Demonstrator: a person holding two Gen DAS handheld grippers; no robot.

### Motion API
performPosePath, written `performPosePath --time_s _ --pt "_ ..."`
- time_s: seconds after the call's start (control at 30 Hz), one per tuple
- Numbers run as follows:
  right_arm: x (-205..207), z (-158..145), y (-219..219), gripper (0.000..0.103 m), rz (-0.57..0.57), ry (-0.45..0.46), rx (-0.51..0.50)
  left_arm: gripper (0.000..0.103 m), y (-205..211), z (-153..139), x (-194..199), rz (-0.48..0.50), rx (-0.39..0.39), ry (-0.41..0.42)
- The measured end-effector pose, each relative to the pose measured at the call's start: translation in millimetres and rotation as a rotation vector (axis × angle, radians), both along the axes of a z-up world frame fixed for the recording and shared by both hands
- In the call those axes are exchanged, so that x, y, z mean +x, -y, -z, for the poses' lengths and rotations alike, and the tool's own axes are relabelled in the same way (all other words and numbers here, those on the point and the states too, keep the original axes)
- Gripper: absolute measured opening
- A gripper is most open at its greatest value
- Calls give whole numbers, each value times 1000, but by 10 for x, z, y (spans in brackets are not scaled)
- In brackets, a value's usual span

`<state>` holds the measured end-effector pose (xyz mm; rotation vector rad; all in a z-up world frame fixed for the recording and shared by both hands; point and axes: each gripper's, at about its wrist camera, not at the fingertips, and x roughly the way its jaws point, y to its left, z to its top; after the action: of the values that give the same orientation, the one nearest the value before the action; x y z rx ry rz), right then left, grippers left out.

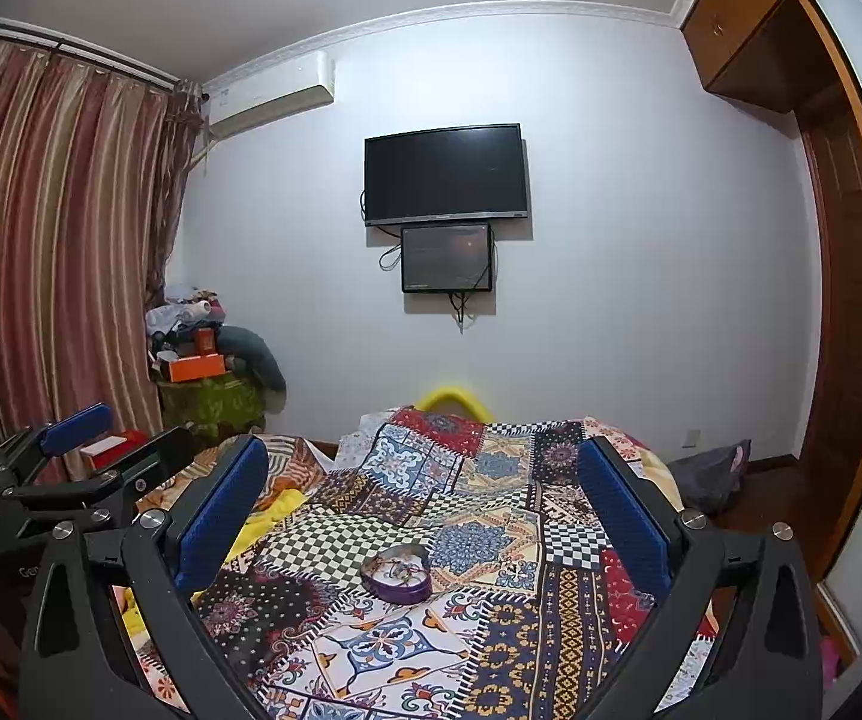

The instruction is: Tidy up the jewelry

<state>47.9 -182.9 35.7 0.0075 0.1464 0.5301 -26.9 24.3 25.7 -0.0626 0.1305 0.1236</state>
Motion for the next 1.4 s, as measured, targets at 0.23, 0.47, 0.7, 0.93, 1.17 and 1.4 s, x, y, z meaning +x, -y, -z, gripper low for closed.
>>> performPosePath --time_s 0.23,0.47,0.7,0.93,1.17,1.4 --pt "3 -4 7 102 3 -5 -3 103 -28 13 19 10 -10 -10" --pt "15 -15 30 102 7 -7 -1 103 -33 23 37 13 -14 -14" --pt "29 -8 56 102 10 -16 6 103 -36 27 44 23 -15 -15" --pt "30 -9 70 102 12 -20 9 103 -24 29 54 27 -18 -18" --pt "38 4 70 102 14 -24 10 103 3 43 76 39 -17 -27" --pt "51 9 69 102 18 -25 9 103 1 58 88 48 -22 -37"
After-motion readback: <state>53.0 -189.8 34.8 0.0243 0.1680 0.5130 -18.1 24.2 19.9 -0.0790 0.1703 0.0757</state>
